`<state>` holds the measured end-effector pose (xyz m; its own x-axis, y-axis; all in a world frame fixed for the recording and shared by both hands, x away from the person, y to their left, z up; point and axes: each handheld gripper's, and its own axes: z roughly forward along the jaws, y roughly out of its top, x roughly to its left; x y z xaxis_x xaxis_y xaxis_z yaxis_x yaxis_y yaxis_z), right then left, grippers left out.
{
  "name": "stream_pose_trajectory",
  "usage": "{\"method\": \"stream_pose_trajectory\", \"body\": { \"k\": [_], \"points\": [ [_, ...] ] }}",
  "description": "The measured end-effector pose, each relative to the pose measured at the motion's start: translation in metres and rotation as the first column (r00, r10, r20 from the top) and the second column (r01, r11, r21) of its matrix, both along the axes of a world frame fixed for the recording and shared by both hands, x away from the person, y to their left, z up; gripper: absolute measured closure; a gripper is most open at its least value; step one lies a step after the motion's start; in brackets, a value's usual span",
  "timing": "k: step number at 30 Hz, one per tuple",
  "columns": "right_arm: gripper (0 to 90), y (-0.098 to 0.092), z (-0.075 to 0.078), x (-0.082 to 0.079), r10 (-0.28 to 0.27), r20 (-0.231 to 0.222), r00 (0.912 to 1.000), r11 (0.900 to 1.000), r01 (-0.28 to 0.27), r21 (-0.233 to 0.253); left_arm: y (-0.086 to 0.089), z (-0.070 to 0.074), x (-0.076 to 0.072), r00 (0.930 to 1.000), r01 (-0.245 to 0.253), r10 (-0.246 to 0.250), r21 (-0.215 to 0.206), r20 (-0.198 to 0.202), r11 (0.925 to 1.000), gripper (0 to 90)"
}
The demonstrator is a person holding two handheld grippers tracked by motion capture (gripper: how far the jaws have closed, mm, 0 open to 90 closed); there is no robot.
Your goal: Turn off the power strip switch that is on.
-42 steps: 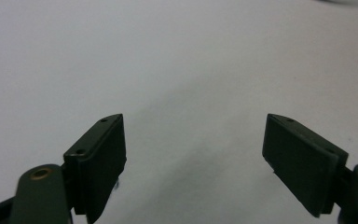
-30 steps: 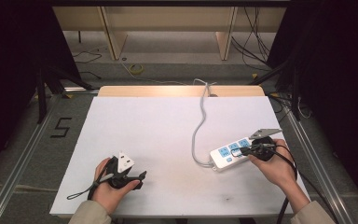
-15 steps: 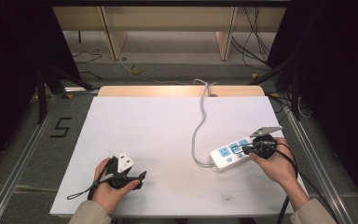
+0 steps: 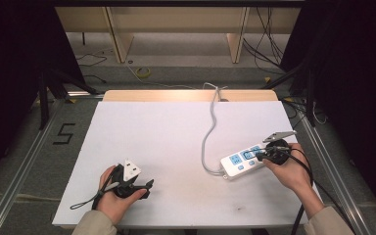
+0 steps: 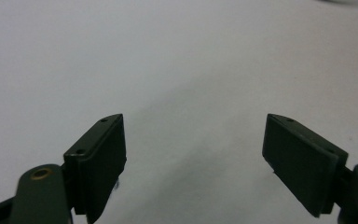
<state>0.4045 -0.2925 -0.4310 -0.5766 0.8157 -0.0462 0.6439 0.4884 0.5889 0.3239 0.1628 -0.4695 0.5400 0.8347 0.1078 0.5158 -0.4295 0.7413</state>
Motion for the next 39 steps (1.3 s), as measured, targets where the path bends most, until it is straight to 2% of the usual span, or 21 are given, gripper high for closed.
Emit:
{"method": "stream_pose_trajectory", "body": {
  "k": [39],
  "points": [
    [90.0,-0.0068,-0.0027,0.0103,-0.040,-0.035,0.9986,0.999,0.040,-0.027,-0.0002,-0.0002,0.0001,1.0000,0.001,-0.001,0.000,0.000,1.0000,21.3]
  ]
}}
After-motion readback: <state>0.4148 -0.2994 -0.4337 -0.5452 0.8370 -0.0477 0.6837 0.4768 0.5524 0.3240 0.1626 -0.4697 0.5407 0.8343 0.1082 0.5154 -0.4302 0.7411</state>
